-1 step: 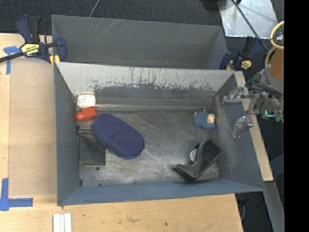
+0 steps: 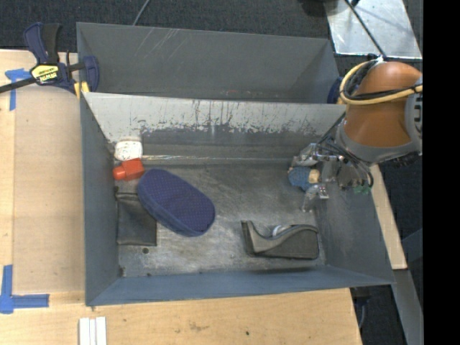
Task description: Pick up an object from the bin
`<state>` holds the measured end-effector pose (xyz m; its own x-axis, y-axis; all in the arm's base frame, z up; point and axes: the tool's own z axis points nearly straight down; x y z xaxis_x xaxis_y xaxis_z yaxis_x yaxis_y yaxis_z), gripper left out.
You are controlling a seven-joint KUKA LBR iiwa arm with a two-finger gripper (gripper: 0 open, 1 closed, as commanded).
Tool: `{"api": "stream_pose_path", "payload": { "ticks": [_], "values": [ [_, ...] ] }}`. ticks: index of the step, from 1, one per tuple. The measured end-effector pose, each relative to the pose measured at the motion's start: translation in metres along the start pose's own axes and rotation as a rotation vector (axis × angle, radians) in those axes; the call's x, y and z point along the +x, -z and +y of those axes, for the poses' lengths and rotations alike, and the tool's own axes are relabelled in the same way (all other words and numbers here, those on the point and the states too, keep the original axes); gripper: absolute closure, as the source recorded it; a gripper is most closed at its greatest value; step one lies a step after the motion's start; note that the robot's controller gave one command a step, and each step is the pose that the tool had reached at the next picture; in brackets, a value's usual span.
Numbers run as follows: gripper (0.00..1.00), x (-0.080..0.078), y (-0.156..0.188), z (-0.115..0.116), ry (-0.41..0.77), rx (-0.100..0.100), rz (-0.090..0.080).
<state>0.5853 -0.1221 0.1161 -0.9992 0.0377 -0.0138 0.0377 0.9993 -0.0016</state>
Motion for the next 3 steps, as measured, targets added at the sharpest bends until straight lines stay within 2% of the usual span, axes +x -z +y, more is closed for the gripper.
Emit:
{"api": "stream_pose_path", "payload": {
  "ticks": [1,2,3],
  "values": [
    [0.0,-0.039,-0.042,-0.013,-0.455,-0.001,0.035],
    [1.0,-0.042,-0.042,-0.012,-0.458,-0.003,0.019],
    [1.0,-0.042,0.109,-0.022,-0.403,0.002,0.0]
  ]
}}
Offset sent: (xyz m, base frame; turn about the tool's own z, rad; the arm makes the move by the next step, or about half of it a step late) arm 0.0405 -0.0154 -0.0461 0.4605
